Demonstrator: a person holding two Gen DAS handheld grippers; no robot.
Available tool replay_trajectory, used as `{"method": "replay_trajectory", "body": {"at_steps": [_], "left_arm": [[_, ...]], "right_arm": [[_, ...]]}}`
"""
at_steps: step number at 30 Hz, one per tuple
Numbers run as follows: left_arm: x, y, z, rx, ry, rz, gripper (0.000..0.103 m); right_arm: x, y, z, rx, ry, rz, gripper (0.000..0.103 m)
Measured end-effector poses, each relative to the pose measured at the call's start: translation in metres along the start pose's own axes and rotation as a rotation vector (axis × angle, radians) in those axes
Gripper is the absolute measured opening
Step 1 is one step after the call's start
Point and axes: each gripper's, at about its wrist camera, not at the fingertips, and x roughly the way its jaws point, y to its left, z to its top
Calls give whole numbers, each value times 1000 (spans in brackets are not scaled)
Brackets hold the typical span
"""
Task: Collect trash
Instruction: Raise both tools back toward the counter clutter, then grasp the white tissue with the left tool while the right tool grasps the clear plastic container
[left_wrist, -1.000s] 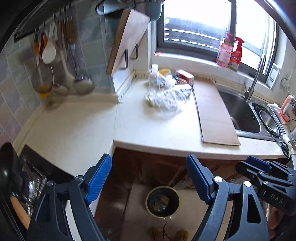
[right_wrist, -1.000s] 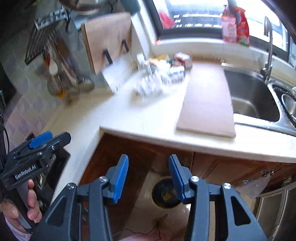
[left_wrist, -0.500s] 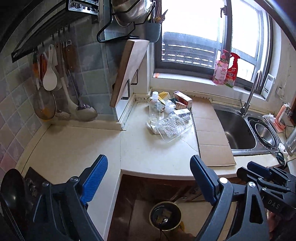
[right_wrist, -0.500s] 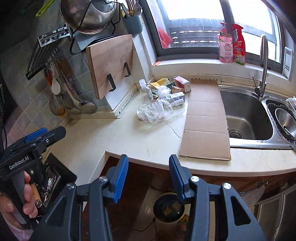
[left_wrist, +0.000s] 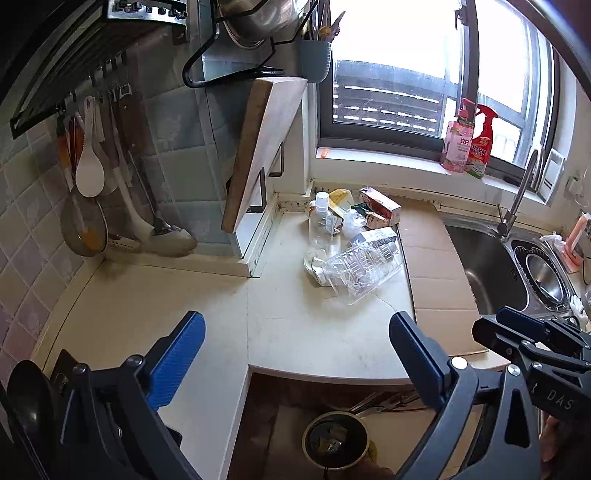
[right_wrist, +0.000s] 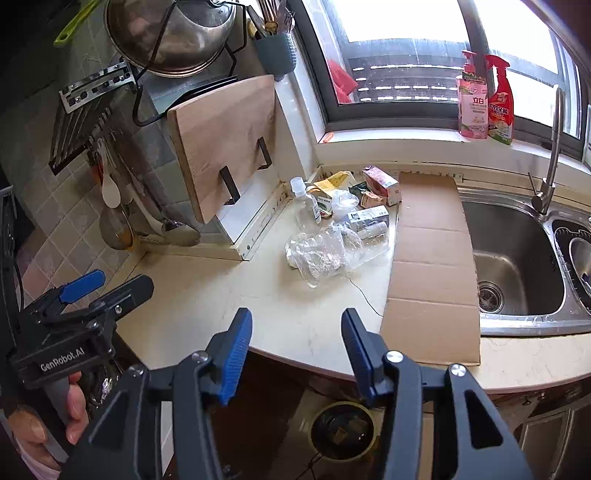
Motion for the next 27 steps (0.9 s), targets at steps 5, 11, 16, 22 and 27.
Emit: {"method": "replay_trajectory", "body": {"at_steps": [5, 11, 16, 22, 27], "left_arm": [[41, -6, 15, -21, 17, 5, 99], [115, -23, 40, 3, 61, 39, 99], [172, -36, 59, 19, 97, 60, 99], [226, -31, 71, -21, 152, 105, 99], [252, -24, 70, -39, 184, 139, 99]], "right_arm": [[36, -24, 26, 75, 44, 27, 68], [102, -69, 60, 241, 148, 70, 69], [166, -108, 80, 404, 220, 96, 79], [248, -140, 85, 631, 338, 101, 89], [297, -144, 83, 707, 398, 68, 89]]}}
